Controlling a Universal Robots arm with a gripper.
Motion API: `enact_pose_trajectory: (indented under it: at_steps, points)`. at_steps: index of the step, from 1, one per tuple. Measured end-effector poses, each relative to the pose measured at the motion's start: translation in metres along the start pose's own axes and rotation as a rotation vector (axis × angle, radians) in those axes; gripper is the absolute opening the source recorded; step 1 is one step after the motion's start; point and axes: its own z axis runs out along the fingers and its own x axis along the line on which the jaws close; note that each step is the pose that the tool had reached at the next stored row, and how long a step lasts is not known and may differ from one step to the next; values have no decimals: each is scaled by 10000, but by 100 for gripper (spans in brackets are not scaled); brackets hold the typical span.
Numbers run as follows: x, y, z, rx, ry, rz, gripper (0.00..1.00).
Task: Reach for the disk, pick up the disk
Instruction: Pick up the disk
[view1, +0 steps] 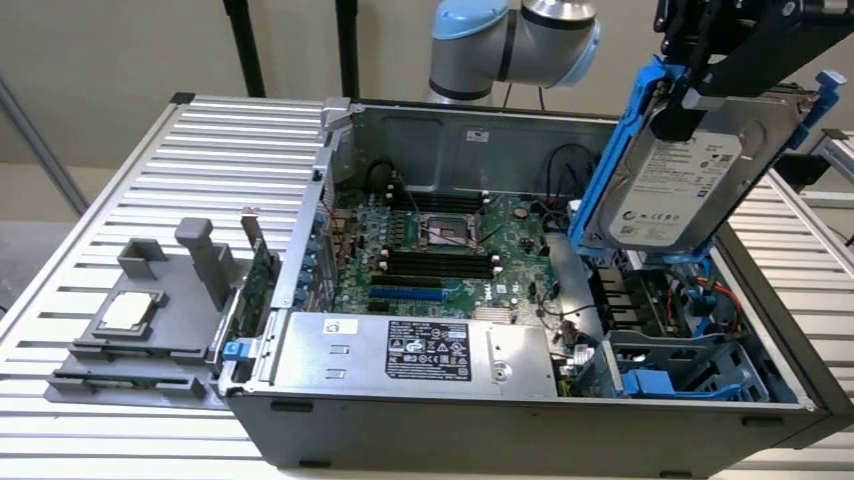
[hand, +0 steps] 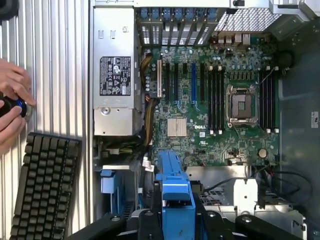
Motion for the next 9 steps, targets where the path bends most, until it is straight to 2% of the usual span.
enact_pose_trajectory:
  at_steps: [9]
  points:
    - [253, -170, -7, 0, -1, 0, 33]
